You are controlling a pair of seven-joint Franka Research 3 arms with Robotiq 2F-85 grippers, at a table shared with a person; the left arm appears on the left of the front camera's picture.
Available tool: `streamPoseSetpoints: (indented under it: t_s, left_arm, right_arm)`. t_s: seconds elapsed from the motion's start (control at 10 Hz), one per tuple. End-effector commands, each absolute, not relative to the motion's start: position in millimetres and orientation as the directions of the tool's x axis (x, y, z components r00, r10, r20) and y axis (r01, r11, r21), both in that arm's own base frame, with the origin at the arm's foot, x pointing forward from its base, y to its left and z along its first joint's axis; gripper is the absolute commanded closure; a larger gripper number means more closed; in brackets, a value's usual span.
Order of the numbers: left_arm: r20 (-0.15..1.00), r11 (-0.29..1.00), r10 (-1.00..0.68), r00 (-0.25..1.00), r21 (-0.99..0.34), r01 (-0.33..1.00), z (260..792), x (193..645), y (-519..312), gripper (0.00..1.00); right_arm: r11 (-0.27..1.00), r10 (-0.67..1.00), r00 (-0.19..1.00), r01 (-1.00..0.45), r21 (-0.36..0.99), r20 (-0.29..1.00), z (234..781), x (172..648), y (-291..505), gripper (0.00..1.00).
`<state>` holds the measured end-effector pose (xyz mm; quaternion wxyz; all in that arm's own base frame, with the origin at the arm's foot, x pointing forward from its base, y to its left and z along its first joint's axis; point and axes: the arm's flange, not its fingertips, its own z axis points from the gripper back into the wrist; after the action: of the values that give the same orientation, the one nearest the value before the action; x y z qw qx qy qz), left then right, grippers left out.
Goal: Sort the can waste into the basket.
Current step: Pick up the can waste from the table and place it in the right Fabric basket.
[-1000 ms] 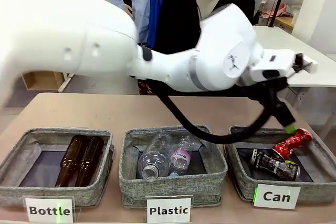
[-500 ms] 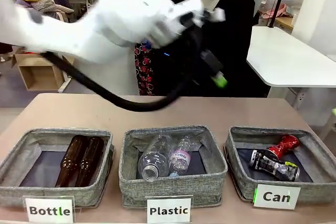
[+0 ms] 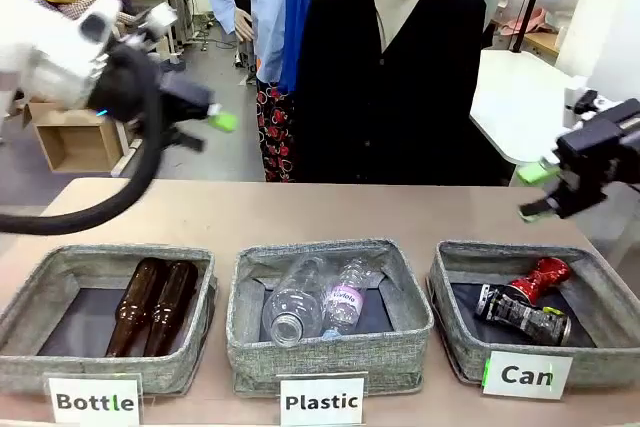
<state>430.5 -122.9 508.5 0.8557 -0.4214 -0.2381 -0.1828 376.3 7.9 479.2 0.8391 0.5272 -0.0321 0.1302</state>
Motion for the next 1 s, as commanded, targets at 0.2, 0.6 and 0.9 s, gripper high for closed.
streamPoseSetpoints:
  t_s: [0.2, 0.6, 0.9]
  left_arm:
    - [0.443, 0.420, 0.225, 0.868, -0.848, 0.324, 427, 419, -1, 0.00]
    - [0.487, 0.520, 0.068, 0.871, -0.762, 0.386, 459, 422, -41, 0.00]
    - [0.487, 0.520, 0.068, 0.871, -0.762, 0.386, 459, 422, -41, 0.00]
  right_arm:
    - [0.291, -0.154, 0.980, -0.074, 0.954, 0.123, 478, 406, 3, 0.00]
    - [0.316, 0.064, 0.987, -0.157, 0.936, 0.144, 476, 396, 11, 0.00]
    - [0.316, 0.064, 0.987, -0.157, 0.936, 0.144, 476, 396, 11, 0.00]
